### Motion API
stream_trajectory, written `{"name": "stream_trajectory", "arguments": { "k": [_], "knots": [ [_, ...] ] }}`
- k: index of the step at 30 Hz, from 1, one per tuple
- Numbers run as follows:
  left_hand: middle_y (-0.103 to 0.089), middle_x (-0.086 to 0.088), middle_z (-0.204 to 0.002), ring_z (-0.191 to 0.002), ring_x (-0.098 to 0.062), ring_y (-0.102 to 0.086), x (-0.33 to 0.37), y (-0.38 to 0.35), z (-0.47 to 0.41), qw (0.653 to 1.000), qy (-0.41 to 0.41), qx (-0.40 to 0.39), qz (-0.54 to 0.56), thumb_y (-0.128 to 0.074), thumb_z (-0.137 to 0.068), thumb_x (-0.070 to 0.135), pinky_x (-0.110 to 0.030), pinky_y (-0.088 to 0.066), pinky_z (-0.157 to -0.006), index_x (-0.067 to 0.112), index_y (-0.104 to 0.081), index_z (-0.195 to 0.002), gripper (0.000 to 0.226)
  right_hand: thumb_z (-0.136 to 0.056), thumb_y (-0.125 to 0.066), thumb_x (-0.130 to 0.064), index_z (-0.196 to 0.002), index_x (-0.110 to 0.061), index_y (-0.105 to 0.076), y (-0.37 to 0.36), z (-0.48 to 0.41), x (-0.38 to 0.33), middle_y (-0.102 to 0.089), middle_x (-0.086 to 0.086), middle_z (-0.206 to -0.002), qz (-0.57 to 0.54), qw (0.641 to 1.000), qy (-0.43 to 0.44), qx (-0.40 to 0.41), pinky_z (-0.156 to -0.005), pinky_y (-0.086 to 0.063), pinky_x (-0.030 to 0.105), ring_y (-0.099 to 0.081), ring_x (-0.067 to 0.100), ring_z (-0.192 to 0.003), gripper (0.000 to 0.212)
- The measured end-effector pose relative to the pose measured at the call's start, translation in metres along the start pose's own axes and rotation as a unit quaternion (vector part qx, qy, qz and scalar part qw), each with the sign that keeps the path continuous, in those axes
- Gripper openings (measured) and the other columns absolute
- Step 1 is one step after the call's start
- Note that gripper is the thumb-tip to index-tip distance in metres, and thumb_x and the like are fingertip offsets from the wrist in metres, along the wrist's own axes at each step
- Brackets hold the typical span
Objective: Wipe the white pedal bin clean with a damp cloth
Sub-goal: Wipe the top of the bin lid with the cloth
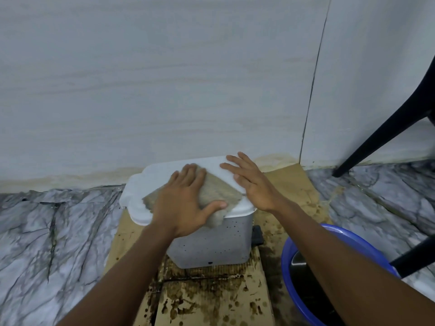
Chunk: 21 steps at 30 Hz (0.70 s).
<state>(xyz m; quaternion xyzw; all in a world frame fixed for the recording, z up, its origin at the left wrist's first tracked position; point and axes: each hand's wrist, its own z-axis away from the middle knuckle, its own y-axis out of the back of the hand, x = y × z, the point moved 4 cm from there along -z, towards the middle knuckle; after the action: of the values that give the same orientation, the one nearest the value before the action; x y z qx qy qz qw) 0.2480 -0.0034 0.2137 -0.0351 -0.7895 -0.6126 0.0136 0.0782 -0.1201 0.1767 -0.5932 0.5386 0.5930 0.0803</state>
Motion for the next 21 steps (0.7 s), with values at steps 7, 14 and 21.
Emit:
{"name": "stream_trajectory", "arguments": {
  "k": [7,14,21],
  "knots": [
    [-0.025,0.000,-0.166,-0.154,-0.015,-0.019,-0.010,-0.004,0.003,0.996,-0.075,-0.004,0.040,-0.025,-0.096,0.076,-0.044,-0.022,-0.127,0.023,-0.030,-0.160,0.084,-0.109,-0.035,-0.022,-0.143,-0.031,-0.051,0.001,-0.002,0.001,-0.031,-0.012,-0.160,-0.007,1.000,-0.009,-0.021,-0.127,-0.007,0.041,-0.005,0.004,-0.152,0.038],
    [-0.031,-0.003,-0.165,-0.154,-0.022,-0.026,-0.088,0.005,0.048,0.999,0.017,0.024,0.032,-0.028,-0.092,0.083,-0.050,-0.023,-0.126,0.020,-0.035,-0.158,0.091,-0.108,-0.040,-0.018,-0.136,-0.034,-0.054,-0.005,0.002,-0.004,-0.036,-0.010,-0.157,-0.033,0.999,-0.005,0.012,-0.126,-0.008,0.044,-0.010,0.006,-0.152,0.036],
    [-0.027,-0.015,-0.166,-0.155,-0.028,-0.018,0.023,-0.011,0.003,1.000,0.011,0.013,-0.025,-0.015,-0.093,0.083,-0.043,-0.008,-0.127,0.012,-0.029,-0.160,0.098,-0.100,-0.036,-0.048,-0.135,-0.044,-0.053,-0.004,0.004,0.003,-0.037,-0.012,-0.158,-0.022,0.999,0.021,0.028,-0.126,-0.012,0.048,-0.011,0.008,-0.153,0.039]
  ]
}}
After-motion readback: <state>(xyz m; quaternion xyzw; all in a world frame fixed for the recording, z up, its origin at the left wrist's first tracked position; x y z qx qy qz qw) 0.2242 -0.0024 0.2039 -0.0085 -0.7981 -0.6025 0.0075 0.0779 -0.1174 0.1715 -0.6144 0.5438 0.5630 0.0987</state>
